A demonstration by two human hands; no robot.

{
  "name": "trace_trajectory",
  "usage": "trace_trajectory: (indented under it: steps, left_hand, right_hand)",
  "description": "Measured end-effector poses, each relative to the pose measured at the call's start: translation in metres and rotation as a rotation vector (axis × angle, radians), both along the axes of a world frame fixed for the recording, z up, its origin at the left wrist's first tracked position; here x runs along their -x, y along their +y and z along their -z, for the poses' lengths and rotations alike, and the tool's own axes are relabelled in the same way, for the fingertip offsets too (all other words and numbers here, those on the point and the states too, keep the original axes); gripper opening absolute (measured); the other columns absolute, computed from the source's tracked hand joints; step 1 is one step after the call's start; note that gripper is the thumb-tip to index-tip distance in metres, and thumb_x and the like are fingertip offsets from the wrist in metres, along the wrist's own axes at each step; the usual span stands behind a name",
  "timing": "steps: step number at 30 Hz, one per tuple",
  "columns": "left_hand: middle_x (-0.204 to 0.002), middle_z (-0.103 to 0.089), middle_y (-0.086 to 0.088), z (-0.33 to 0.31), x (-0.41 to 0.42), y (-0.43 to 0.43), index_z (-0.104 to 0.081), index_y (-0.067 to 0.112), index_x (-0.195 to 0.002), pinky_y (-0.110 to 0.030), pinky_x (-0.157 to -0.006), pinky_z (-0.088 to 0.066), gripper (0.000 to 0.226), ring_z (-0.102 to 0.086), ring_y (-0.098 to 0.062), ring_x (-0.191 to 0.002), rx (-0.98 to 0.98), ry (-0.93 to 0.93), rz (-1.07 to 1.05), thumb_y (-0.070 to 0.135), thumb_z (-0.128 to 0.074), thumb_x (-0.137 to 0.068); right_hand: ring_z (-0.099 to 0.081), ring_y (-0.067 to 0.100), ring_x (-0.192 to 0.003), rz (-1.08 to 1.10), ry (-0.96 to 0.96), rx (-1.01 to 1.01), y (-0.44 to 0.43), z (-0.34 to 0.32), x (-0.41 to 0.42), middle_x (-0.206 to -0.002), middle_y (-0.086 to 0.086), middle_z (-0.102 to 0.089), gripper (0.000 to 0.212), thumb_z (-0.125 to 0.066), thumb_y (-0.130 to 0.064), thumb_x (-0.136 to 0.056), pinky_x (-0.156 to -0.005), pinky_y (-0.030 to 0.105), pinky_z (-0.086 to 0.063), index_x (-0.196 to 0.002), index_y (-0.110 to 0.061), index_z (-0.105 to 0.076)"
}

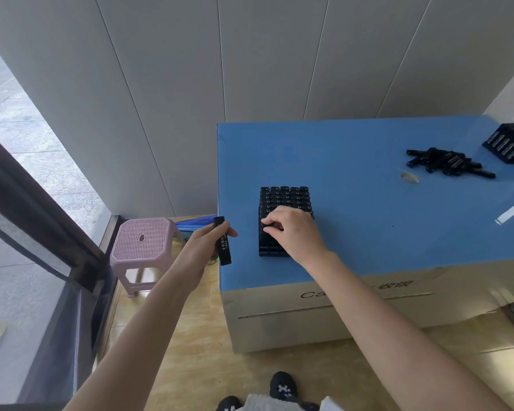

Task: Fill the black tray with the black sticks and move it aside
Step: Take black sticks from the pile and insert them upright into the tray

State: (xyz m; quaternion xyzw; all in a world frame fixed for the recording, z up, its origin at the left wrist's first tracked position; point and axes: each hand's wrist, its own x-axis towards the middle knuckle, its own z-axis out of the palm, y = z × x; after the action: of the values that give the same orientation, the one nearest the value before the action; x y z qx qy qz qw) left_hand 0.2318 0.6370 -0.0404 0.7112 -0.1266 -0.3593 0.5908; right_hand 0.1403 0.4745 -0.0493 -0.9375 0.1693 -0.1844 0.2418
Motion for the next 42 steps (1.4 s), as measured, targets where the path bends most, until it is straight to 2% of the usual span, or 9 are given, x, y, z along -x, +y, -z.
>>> trace_trajectory:
  steps: [4, 7, 11, 15, 18, 21, 26, 30, 42]
  left_hand:
    - [-0.063, -0.039, -0.001, -0.004, 0.002, 0.001, -0.064, 0.009, -0.086, -0.020, -0.055, -0.028, 0.026, -0.033, -0.011, -0.055, 0.067, 0.053, -0.008, 0.027, -0.048, -0.096]
    - [-0.060, -0.044, -0.001, -0.007, 0.003, 0.001, -0.063, 0.006, -0.090, -0.017, -0.051, -0.028, 0.017, -0.033, -0.008, -0.051, 0.099, 0.077, -0.014, 0.021, -0.055, -0.093]
    - [-0.057, -0.049, 0.001, -0.007, 0.003, 0.000, -0.060, 0.006, -0.086, -0.019, -0.052, -0.028, 0.011, -0.033, -0.008, -0.050, 0.146, 0.077, 0.014, 0.016, -0.058, -0.090]
    - [-0.058, -0.051, 0.000, 0.000, 0.006, -0.008, -0.060, 0.007, -0.082, -0.019, -0.052, -0.028, 0.013, -0.034, -0.010, -0.050, 0.157, 0.071, 0.039, 0.018, -0.061, -0.088]
    - [-0.058, -0.056, 0.000, 0.005, 0.008, -0.016, -0.061, 0.008, -0.080, -0.021, -0.054, -0.030, 0.017, -0.035, -0.012, -0.050, 0.117, 0.087, 0.045, 0.023, -0.063, -0.087]
    - [-0.064, -0.062, 0.003, 0.008, 0.007, -0.023, -0.062, 0.010, -0.080, -0.022, -0.058, -0.036, 0.024, -0.043, -0.012, -0.055, -0.024, -0.059, 0.157, 0.032, -0.059, -0.089]
    - [-0.092, -0.063, 0.006, 0.019, -0.007, -0.022, -0.060, 0.015, -0.102, -0.028, -0.072, -0.046, 0.025, -0.060, -0.016, -0.084, -0.429, -0.727, 0.250, 0.036, -0.048, -0.095]
    - [-0.105, -0.067, 0.004, 0.019, -0.010, -0.018, -0.061, 0.016, -0.109, -0.033, -0.077, -0.052, 0.030, -0.063, -0.018, -0.092, -0.611, -1.011, 0.340, 0.035, -0.041, -0.097]
    - [-0.102, -0.061, 0.001, 0.005, -0.013, -0.005, -0.061, 0.015, -0.111, -0.024, -0.065, -0.035, 0.031, -0.060, -0.020, -0.102, -0.664, -1.056, 0.305, 0.032, -0.038, -0.099]
  right_hand:
    - [-0.060, 0.019, -0.083, 0.023, 0.009, 0.074, 0.003, -0.001, 0.001, -0.100, -0.001, -0.062, 0.015, -0.063, -0.014, -0.086, -0.066, 0.029, -0.048, -0.099, -0.011, -0.071]
    - [-0.053, 0.012, -0.103, 0.037, -0.004, 0.085, 0.008, 0.001, 0.010, -0.118, -0.003, -0.052, 0.033, -0.063, -0.010, -0.084, -0.074, 0.023, -0.047, -0.116, -0.014, -0.063]
    - [-0.060, 0.005, -0.090, -0.109, -0.051, -0.367, 0.024, 0.002, 0.030, -0.121, -0.007, -0.050, 0.052, -0.070, 0.000, -0.076, -0.077, 0.018, -0.052, -0.122, -0.020, -0.054]
    - [-0.067, 0.006, -0.080, -0.040, -0.228, -0.596, 0.039, 0.007, 0.041, -0.098, -0.001, -0.067, 0.031, -0.072, 0.002, -0.075, -0.078, 0.016, -0.053, -0.100, -0.014, -0.065]
    - [-0.067, 0.006, -0.079, -0.005, -0.329, -0.555, 0.040, 0.010, 0.047, -0.090, -0.002, -0.068, 0.021, -0.072, 0.001, -0.075, -0.077, 0.015, -0.053, -0.092, -0.010, -0.070]
    - [-0.066, 0.006, -0.081, 0.024, -0.379, -0.534, 0.033, 0.007, 0.054, -0.091, -0.004, -0.068, 0.018, -0.070, -0.003, -0.079, -0.077, 0.015, -0.051, -0.095, -0.011, -0.070]
    - [-0.064, 0.005, -0.078, 0.085, -0.295, -0.355, -0.004, 0.001, 0.062, -0.087, -0.011, -0.066, 0.017, -0.069, -0.007, -0.080, -0.073, 0.012, -0.051, -0.095, -0.013, -0.071]
    - [-0.063, 0.006, -0.075, 0.119, -0.229, -0.239, -0.018, 0.004, 0.057, -0.085, -0.009, -0.065, 0.015, -0.070, -0.008, -0.080, -0.073, 0.013, -0.052, -0.094, -0.012, -0.071]
    - [-0.064, 0.012, -0.074, 0.020, -0.135, 0.015, -0.018, 0.013, 0.023, -0.087, -0.004, -0.071, 0.012, -0.072, -0.014, -0.079, -0.067, 0.027, -0.053, -0.091, -0.013, -0.073]
